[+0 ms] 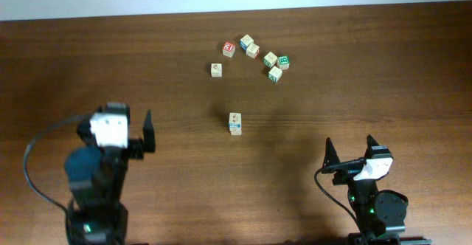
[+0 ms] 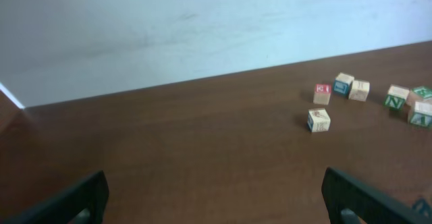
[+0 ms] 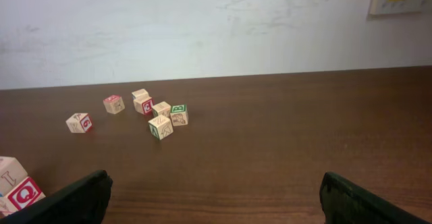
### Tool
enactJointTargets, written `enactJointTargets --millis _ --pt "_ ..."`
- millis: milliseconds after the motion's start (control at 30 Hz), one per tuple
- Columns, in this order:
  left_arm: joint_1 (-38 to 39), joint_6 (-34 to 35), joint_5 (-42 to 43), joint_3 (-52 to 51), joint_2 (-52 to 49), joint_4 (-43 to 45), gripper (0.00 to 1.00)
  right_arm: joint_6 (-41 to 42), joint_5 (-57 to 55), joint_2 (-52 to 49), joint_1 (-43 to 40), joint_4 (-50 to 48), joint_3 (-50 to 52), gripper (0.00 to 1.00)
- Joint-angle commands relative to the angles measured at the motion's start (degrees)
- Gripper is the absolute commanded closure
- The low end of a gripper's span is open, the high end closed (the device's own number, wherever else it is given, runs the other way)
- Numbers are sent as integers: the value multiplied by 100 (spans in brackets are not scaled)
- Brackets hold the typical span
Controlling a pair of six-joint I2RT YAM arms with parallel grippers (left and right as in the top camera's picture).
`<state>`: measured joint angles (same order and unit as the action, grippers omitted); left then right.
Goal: Rotate 3 blocks
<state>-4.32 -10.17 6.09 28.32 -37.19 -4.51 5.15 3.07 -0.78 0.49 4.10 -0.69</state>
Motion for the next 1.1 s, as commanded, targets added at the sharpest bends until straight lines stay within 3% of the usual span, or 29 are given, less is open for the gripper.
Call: enactJointTargets --millis 0,233,500,700,1067 --pt "-39 -369 111 -885 1113 155 1 -26 -7 42 35 22 37 2" --pt "-39 -494 9 -1853 2424 153 1 -26 -9 42 35 22 37 2" --pt "-35 -586 11 -2542 3060 590 1 -26 -9 42 35 22 37 2" --pt "-31 -586 11 -2785 3633 295 1 -26 -9 42 35 22 37 2" --pt "-9 -599 11 -2782 3689 42 1 -26 -7 42 35 22 37 2"
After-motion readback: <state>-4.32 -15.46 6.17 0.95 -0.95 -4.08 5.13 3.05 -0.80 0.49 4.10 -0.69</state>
